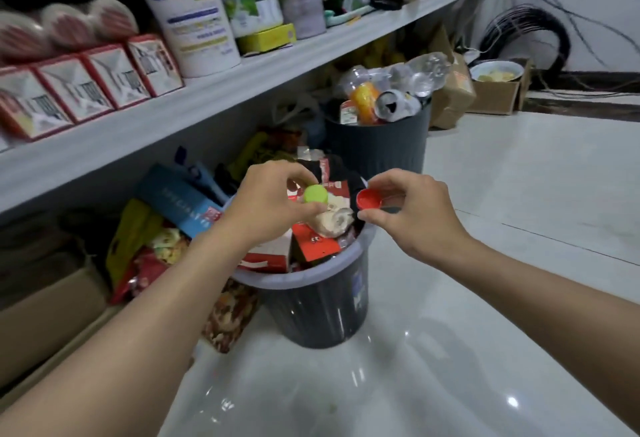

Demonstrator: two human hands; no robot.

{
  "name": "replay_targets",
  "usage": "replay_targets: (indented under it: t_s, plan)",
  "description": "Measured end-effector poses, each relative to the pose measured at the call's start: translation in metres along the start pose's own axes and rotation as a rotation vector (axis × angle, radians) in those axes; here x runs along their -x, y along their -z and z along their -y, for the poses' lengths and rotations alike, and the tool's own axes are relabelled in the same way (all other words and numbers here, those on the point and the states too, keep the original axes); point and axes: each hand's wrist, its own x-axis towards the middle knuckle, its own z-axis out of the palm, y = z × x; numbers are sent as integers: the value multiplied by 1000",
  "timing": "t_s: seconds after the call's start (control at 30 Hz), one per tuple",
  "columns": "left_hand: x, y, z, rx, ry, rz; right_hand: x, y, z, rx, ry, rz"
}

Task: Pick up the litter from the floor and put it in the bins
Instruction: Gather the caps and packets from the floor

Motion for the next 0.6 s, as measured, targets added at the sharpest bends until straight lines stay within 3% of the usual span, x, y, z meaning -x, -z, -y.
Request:
replay_targets:
  t_s: [0.3, 0.6]
  plan:
    - [9, -2, 25, 82, -44, 188, -12, -25, 10, 14, -19, 48]
    - [4, 0, 36, 89, -33, 132, -11, -37, 16, 13, -12, 134]
